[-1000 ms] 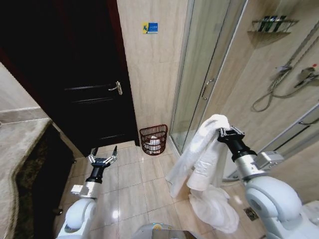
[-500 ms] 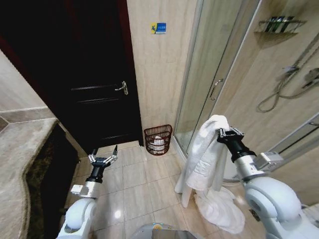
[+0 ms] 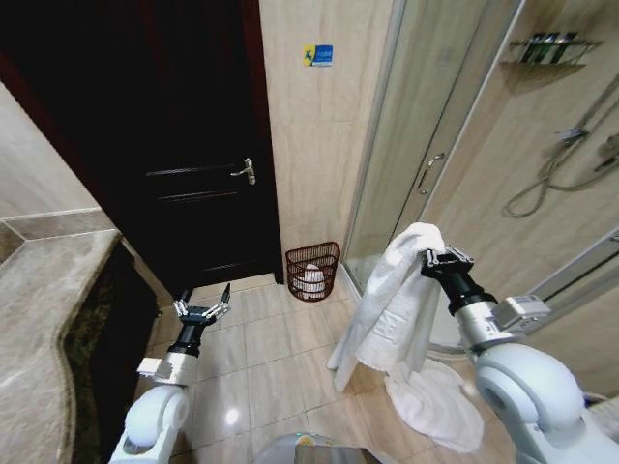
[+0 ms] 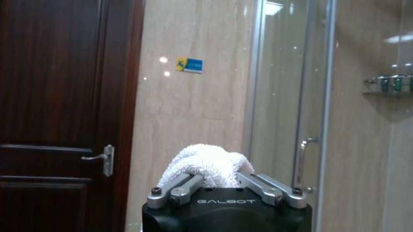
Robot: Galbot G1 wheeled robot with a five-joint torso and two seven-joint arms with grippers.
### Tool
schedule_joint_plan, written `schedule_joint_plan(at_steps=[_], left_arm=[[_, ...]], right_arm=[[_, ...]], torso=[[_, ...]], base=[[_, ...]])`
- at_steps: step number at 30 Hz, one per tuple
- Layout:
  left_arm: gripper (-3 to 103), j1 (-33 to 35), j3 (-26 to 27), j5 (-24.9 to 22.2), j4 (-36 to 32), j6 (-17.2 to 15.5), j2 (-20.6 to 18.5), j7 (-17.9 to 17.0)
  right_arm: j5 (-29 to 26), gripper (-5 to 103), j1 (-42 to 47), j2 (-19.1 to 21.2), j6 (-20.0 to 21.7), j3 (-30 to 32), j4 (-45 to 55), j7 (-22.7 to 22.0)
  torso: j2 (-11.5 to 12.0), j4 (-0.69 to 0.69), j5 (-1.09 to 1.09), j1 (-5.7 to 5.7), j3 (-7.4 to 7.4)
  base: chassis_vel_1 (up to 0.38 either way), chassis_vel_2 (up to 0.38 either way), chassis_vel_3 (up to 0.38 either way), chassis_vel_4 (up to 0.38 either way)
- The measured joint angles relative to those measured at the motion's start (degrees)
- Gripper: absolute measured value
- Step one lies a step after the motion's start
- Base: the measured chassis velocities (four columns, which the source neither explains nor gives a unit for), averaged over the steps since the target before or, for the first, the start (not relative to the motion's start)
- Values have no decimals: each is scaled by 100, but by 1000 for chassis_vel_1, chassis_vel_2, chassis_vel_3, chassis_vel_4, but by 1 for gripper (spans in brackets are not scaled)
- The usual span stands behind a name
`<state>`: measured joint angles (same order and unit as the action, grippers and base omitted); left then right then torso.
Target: Discard the used towel into the hamper.
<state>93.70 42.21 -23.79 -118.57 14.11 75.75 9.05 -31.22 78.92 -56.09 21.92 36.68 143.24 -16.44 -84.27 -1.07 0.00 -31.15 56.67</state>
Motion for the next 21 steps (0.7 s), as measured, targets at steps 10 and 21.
schedule_joint_plan(at_steps=[10,21], left_arm=[[100,-92,-9,27,123,240,-12,-115],[100,-86,-10,20,128,248,-12,-115]], right_arm=[[-75,4,77,-103,-103,-47,1,46],[54,4,60,-147,-132,-47,1,171]], torso=[[0,0,1,0,0],[-2,0,-1,1,0]], base=[[56,58,-9,-8],[0,0,0,0]])
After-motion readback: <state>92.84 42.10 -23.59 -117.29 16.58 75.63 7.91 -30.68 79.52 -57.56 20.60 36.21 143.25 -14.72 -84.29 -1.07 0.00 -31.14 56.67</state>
